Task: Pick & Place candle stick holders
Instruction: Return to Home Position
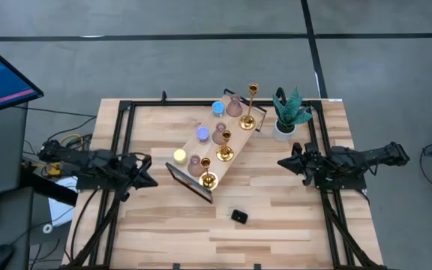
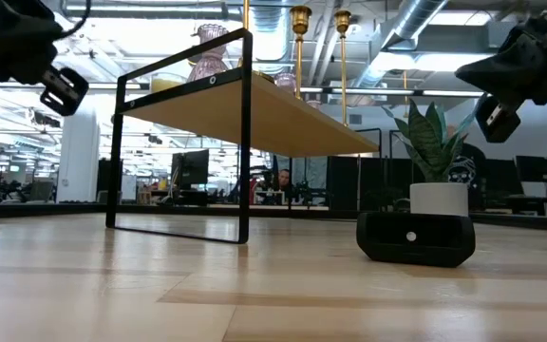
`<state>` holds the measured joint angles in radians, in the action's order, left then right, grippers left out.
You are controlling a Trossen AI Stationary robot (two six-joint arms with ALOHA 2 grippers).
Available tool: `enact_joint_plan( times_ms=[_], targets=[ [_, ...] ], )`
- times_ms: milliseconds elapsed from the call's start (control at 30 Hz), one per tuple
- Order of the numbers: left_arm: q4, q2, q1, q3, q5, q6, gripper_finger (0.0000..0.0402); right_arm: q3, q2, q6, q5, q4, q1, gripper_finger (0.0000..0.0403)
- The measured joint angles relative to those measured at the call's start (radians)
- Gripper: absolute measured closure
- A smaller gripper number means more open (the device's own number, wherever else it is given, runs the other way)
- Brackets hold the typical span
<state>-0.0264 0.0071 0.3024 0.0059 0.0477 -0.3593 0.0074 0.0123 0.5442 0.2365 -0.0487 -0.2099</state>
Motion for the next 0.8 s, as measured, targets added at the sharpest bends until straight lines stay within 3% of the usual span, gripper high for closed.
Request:
enact_joint_plan(
  times_ms=[67, 800],
  targets=[
    [-0.005, 0.000, 0.000, 0.000, 0.036, 0.032, 0.0397, 0.000, 0.001, -0.015, -0.002, 0.000, 0.003, 0.0403],
    [-0.001, 0.002, 0.000, 0.000, -0.002, 0.003, 0.0394, 0.000, 0.001, -0.027, -0.003, 0.002, 0.003, 0.0403]
  ],
)
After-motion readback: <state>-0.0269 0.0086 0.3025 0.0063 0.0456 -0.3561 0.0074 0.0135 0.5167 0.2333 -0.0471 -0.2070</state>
